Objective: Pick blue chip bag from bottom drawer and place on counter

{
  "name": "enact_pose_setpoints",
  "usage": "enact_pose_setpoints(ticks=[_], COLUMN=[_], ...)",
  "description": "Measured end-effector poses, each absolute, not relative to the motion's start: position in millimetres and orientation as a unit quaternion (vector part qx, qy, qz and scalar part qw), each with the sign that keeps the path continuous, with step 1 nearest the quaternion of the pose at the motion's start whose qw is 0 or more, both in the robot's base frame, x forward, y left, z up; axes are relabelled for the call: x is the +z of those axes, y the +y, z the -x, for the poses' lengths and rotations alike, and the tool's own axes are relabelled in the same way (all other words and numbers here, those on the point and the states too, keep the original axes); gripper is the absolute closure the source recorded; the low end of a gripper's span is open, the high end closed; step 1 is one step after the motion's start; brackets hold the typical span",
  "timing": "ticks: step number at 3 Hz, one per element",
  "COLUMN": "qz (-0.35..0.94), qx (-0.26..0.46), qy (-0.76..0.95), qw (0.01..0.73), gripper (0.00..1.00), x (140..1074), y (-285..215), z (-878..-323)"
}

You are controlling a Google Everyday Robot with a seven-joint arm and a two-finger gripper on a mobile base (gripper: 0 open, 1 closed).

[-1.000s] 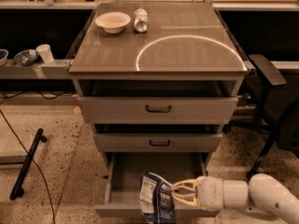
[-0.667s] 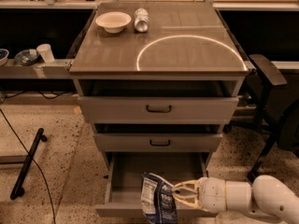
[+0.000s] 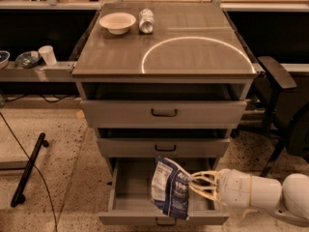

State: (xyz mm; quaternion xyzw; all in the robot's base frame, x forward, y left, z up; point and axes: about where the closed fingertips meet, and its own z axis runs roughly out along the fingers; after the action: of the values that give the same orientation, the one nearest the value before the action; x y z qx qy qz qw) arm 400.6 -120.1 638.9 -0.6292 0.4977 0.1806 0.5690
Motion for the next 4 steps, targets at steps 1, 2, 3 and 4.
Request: enact_pose_setpoints(ticks=[1, 2, 3, 4], qz=[0.584, 0.584, 0.571, 0.551], qx=[0.125, 0.125, 0.122, 0.074], qy=[0.502, 0.502, 0.484, 0.459], qw=[0.626, 0.626, 0.652, 0.693], gripper=[1.0, 1.0, 1.0, 1.0], x=[724, 724, 731, 777], y=[-155, -155, -151, -155], z=[-407, -407, -423, -446])
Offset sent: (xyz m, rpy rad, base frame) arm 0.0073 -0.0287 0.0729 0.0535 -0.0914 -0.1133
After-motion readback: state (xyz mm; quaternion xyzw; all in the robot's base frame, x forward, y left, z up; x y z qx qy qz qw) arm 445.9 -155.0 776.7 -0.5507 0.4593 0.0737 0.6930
